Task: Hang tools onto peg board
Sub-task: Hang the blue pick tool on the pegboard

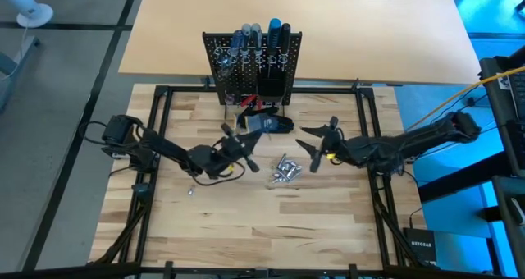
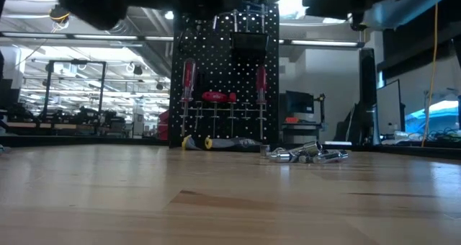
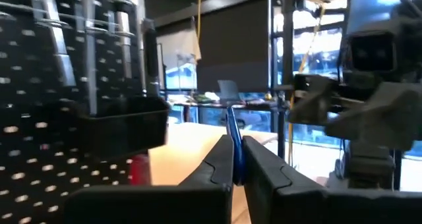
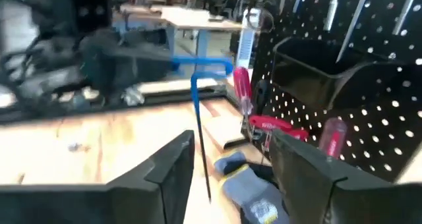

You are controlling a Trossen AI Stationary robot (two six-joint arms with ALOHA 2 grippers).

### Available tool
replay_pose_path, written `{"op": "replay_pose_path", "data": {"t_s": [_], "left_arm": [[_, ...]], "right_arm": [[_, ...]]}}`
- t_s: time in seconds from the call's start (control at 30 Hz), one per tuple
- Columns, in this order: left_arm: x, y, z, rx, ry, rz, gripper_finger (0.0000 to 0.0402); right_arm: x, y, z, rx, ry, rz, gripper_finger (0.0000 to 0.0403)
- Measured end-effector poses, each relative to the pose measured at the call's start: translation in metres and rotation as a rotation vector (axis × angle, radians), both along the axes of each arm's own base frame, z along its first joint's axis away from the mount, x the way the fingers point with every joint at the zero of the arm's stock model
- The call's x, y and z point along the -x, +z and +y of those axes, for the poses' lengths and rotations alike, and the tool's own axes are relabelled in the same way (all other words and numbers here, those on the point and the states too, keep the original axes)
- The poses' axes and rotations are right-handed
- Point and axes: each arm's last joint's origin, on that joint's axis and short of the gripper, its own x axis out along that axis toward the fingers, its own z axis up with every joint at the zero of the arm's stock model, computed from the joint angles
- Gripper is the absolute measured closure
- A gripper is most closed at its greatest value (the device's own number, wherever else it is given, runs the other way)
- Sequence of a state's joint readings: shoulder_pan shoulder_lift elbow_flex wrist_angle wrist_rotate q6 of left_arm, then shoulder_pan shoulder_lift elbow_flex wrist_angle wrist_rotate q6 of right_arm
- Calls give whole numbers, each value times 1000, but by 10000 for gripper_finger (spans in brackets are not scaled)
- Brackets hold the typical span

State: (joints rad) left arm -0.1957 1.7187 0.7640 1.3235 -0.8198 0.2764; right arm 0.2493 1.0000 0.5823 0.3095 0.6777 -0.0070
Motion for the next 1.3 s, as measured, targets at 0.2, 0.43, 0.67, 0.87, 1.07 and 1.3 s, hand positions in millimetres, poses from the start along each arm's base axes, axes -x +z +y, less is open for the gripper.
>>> {"op": "replay_pose_path", "data": {"t_s": [0.2, 0.43, 0.67, 0.87, 1.07, 1.3], "left_arm": [[24, -11, -2, -66, 6, -14, 395], [23, -13, 6, -147, -54, 9, 397], [20, -16, 15, -213, -30, 77, 398], [12, -25, 21, -267, -47, 225, 398], [-1, -7, 35, -311, -60, 168, 397], [-17, -15, 47, -409, -17, 273, 397]], "right_arm": [[13, -7, 10, -55, 64, 97, 206], [4, -24, 17, -73, 68, 169, 205], [-1, -30, 18, -34, 46, 202, 205], [0, -29, 17, -6, 10, 203, 205], [0, -30, 16, 12, 10, 219, 205], [0, -30, 17, 18, 18, 224, 205]]}}
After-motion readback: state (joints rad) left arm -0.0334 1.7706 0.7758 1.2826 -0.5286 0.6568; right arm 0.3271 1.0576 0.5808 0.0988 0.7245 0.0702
